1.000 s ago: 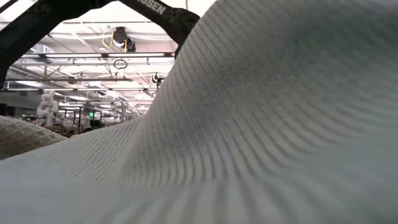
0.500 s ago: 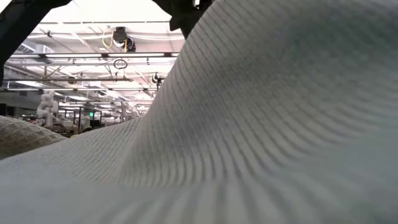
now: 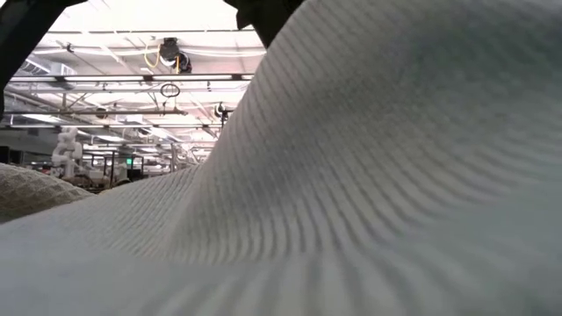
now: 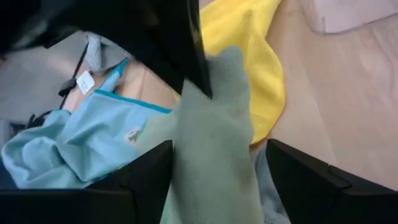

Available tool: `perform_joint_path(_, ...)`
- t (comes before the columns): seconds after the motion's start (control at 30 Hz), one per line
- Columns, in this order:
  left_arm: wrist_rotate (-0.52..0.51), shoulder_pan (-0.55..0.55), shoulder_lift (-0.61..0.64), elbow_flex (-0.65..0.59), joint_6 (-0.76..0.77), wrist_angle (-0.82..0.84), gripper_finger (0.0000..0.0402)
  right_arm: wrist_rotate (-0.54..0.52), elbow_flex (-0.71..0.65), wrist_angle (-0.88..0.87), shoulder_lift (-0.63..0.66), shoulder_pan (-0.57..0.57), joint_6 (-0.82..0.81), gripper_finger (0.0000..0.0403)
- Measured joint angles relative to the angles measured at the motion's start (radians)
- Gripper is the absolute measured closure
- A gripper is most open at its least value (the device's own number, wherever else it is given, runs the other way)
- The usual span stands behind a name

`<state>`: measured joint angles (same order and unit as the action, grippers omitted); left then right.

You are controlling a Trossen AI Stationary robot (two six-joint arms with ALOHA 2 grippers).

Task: Fold microfiber towels
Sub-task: Fold the light green microfiber cloth

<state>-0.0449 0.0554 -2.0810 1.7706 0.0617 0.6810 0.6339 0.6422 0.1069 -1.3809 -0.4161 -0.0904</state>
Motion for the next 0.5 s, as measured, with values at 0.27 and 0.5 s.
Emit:
perform_joint_path(0.27,-0.001,0.0,0.002,0.0,0.01,-0.062,0.0379,0.03,0.0,-0.002,-0.009,0.006,0.025,0.0301)
perform_joint_path(0.5,-0.066,-0.014,0.072,0.0,0.09,-0.037,0.0324,0.018,0.0,-0.016,0.017,0.006,0.017,0.0385)
